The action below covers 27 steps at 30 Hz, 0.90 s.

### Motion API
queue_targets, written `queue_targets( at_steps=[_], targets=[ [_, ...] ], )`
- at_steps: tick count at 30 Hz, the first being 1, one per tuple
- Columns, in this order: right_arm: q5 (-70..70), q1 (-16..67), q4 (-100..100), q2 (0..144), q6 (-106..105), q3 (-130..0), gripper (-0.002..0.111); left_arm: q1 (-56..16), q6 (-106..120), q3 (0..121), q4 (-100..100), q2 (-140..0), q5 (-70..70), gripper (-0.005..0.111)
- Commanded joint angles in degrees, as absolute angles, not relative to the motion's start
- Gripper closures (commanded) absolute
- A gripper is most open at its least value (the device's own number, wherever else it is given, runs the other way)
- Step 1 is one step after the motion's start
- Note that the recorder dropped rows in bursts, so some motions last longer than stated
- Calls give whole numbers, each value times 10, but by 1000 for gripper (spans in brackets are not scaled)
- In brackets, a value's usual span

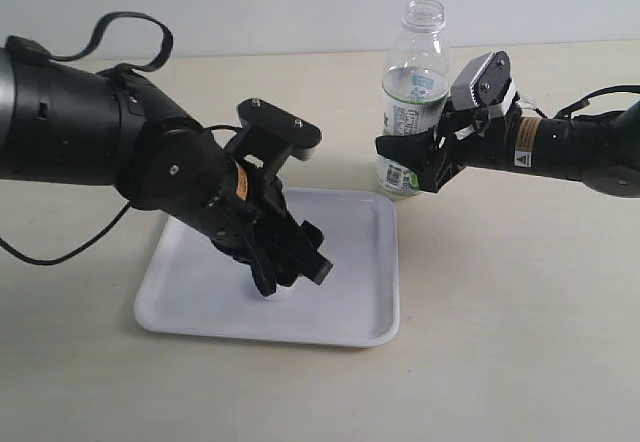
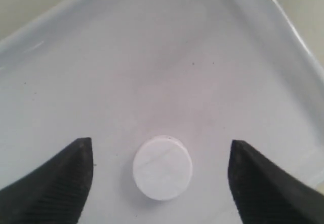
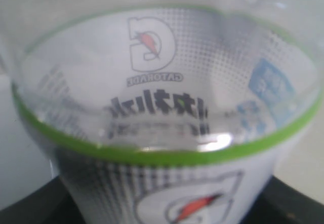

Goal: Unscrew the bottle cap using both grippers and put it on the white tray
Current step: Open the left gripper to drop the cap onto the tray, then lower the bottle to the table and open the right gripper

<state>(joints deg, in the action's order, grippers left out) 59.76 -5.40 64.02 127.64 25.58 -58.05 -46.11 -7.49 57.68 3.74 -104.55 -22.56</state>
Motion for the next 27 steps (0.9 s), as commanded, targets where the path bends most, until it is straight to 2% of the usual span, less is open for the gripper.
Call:
queue_targets(
  at_steps=[1,5,8,10,20,27],
  targets=[
    [627,-53,625,1269,258,-582,65,-463,-73,557,41,-1006,-198,46],
    [627,-53,621,1269,268,-582,43,-463,-73,522,41,-973,-157,49],
    [631,-53,614,1269,276,-582,31,-463,-74,494,41,-944,-126,49],
    [633,-53,614,1269,276,-582,26,-463,-76,470,41,-920,-104,49],
    [629,-60,678,1244,300,-582,22,-463,-79,327,41,-759,37,53],
    [555,-75,745,1214,385,-582,23,-463,-79,220,41,-613,135,55]
  ],
)
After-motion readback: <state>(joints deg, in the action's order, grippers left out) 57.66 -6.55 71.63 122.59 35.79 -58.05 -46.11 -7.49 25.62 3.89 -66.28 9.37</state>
